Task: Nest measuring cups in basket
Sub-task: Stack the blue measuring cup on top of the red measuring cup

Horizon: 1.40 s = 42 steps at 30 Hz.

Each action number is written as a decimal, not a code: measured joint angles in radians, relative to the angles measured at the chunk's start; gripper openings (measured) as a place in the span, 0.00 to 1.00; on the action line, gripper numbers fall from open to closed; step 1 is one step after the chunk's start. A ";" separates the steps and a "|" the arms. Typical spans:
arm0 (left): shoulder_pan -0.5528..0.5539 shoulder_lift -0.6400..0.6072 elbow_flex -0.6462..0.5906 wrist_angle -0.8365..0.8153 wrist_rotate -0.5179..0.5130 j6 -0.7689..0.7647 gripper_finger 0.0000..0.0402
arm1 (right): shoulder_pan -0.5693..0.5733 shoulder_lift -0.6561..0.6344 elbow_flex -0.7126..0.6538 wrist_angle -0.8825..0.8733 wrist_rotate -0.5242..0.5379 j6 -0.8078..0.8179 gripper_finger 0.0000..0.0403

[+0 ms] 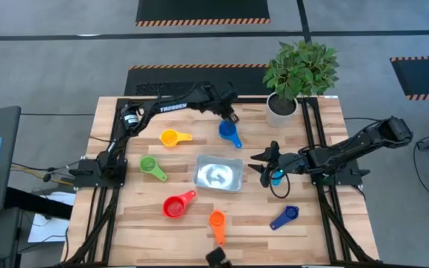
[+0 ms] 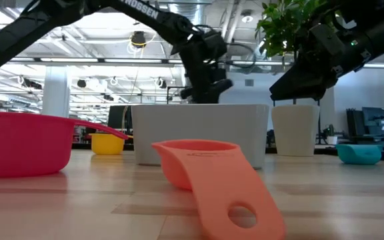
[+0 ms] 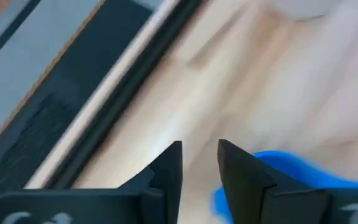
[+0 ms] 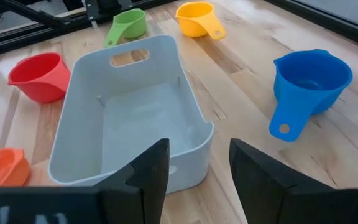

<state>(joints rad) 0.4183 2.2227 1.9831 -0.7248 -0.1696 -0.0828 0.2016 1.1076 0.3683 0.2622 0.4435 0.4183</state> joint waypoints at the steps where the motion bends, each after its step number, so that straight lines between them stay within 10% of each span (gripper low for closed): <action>1: -0.012 0.000 0.000 0.002 0.000 0.004 0.26 | 0.002 0.000 0.000 0.001 -0.001 0.001 0.48; 16: -0.059 0.006 -0.043 0.019 -0.068 -0.020 0.49 | 0.017 0.000 0.000 0.015 -0.004 0.019 0.49; 42: -0.037 0.005 -0.186 -0.068 -0.020 -0.130 0.33 | 0.017 0.000 0.000 0.007 -0.010 0.019 0.48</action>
<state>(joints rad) 0.3810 2.2280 1.7974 -0.7931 -0.1891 -0.2132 0.2184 1.1076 0.3683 0.2695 0.4332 0.4377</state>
